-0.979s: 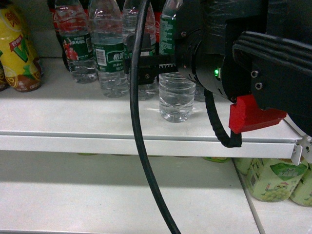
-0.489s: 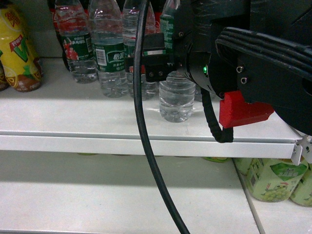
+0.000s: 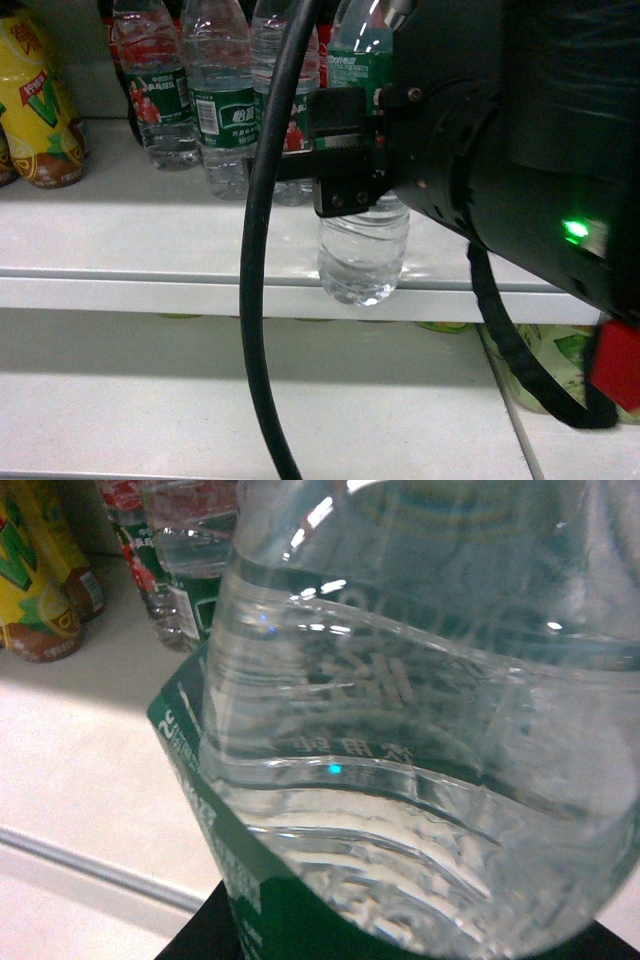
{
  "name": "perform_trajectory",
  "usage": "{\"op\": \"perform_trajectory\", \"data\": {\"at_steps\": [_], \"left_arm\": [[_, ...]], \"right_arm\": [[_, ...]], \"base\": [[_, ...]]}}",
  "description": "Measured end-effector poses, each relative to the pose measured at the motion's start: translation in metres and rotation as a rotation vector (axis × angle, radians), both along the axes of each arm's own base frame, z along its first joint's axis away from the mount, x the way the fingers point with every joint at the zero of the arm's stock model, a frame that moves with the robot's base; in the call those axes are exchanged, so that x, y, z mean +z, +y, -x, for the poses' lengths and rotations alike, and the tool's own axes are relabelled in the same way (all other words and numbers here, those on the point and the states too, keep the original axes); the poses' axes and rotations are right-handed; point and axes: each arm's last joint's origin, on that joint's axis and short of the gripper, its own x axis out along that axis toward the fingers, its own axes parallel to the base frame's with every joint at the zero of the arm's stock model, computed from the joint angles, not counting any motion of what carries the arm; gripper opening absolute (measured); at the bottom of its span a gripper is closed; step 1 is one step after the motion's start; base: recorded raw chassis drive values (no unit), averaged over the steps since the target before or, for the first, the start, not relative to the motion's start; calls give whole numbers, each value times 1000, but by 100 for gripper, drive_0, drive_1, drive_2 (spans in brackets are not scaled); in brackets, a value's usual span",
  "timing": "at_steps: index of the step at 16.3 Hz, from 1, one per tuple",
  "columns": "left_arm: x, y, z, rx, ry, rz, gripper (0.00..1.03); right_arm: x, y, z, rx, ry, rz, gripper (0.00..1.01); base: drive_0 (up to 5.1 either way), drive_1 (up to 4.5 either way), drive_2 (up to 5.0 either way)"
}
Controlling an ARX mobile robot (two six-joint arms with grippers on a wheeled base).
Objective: Move water from second to third shelf
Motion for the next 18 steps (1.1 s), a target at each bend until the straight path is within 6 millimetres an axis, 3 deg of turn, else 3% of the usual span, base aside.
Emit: {"op": "perform_trajectory", "data": {"at_steps": [3,9,10,12,13,18], "left_arm": [[0,0,0,0,0,0,98],[0,0,0,0,0,0,98],[0,0,0,0,0,0,98],[0,0,0,0,0,0,98],[0,0,0,0,0,0,98],[0,0,0,0,0,0,98]], "right_arm": [[9,-25,32,-7,-7,-7,42],[29,-80,73,-106,-45,-20,41],[32,-94,85,-122,-45,-23,41],[44,-138,137,-155,-57,-70,41],[48,-147,146,-185,-72,-80,41],[54,-156,155,-199,-104,-99,41]], "base": [[0,0,0],[0,0,0],[0,0,0],[0,0,0],[0,0,0],[0,0,0]]}}
